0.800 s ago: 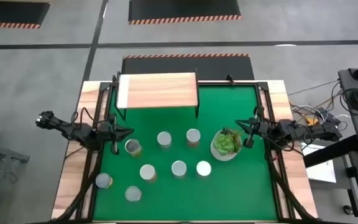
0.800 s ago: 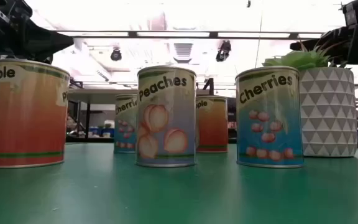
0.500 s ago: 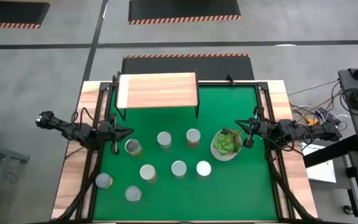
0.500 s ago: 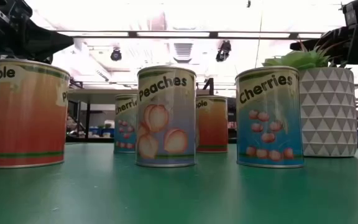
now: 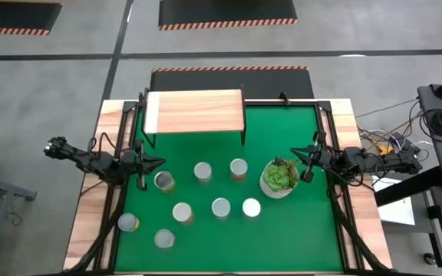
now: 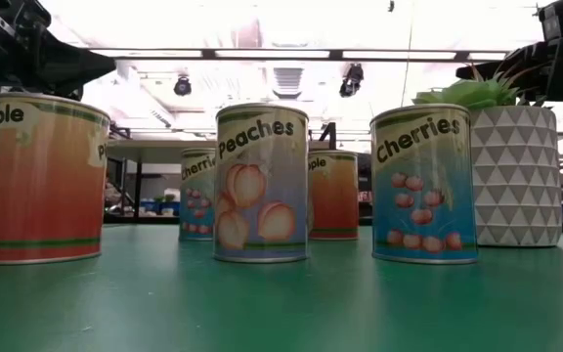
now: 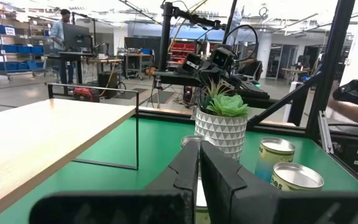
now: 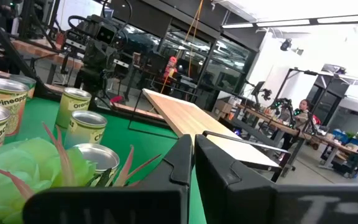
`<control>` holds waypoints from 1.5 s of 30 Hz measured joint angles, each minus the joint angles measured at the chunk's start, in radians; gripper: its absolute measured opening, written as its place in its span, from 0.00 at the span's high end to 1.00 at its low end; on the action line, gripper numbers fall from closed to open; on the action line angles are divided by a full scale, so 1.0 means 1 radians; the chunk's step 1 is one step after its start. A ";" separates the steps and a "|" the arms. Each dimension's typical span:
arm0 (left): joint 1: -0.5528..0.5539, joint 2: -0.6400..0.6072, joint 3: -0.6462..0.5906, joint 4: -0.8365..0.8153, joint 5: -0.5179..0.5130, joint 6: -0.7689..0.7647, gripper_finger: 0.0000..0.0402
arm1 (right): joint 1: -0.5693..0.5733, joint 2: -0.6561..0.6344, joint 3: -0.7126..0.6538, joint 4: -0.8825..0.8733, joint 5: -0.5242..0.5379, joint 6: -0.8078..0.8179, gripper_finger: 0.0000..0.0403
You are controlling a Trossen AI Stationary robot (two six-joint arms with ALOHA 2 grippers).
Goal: Pick and place cans onto a shelf
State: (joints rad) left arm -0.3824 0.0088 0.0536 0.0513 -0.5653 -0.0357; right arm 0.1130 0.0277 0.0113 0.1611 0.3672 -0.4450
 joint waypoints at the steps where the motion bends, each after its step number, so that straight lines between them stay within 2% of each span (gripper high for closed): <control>1: 0.000 0.000 0.000 0.000 0.000 0.000 1.00 | 0.000 0.000 0.000 0.000 0.000 0.000 0.98; 36: 0.000 0.000 0.000 0.000 0.000 0.000 1.00 | 0.000 0.000 0.000 0.000 0.000 0.011 0.98; 38: 0.000 0.000 0.000 0.000 0.000 0.000 1.00 | 0.000 0.000 0.000 0.000 -0.001 0.107 0.98; 42: 0.000 0.000 0.000 0.003 0.000 0.026 1.00 | 0.000 0.000 0.000 0.029 -0.001 0.436 0.98; 45: 0.000 0.000 0.000 0.069 0.000 0.033 1.00 | 0.000 0.000 0.000 0.100 0.000 0.528 0.98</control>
State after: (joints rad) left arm -0.3824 0.0090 0.0536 0.1207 -0.5652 -0.0025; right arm 0.1131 0.0277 0.0113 0.2609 0.3670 0.0827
